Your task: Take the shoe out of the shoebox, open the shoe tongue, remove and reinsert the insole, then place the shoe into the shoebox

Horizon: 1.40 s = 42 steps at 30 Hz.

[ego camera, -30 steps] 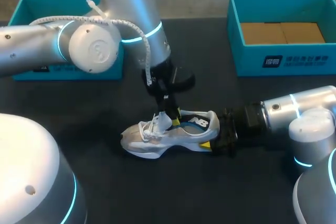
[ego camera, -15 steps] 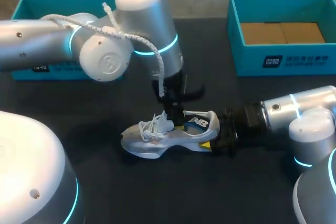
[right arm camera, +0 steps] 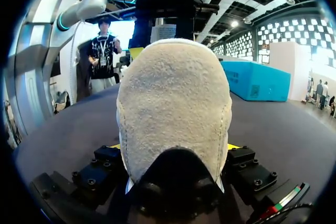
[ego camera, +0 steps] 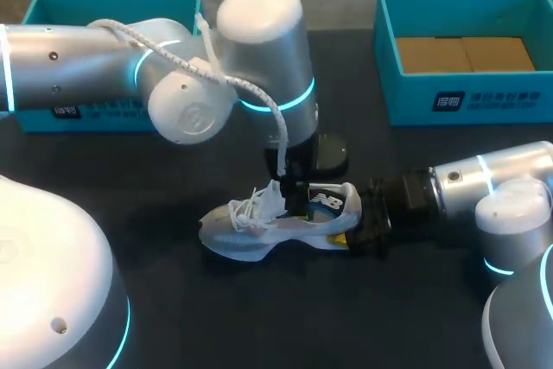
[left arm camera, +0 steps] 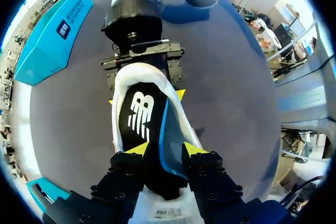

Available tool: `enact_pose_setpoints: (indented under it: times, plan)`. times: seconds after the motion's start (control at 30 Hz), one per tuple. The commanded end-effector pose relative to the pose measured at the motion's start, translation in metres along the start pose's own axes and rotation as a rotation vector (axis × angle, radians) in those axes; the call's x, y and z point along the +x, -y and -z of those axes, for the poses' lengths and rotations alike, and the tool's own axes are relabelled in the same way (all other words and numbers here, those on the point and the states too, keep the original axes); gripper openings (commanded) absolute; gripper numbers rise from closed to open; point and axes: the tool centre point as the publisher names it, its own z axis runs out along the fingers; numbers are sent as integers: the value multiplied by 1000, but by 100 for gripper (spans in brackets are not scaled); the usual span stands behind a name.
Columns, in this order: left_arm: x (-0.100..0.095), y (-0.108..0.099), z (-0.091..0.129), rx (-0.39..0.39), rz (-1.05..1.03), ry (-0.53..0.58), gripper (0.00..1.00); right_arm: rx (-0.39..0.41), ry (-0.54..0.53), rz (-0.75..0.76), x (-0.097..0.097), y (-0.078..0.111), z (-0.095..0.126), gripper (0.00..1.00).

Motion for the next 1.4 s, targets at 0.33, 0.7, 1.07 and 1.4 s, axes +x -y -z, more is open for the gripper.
enact_pose_setpoints:
  times: [0.33, 0.7, 1.07, 1.4]
  plan:
    - [-11, 10, -13, -44, 41, 53, 0, 2, 1, 0, 1, 2, -2, 0]
    - [-11, 4, -5, -23, 54, 71, 0, 2, 1, 0, 1, 2, -2, 0]
    - [-13, -4, 13, 75, 77, -13, 0, 2, 1, 0, 1, 2, -2, 0]
    - [-15, -10, 19, 134, 76, -89, 0, 2, 1, 0, 1, 2, -2, 0]
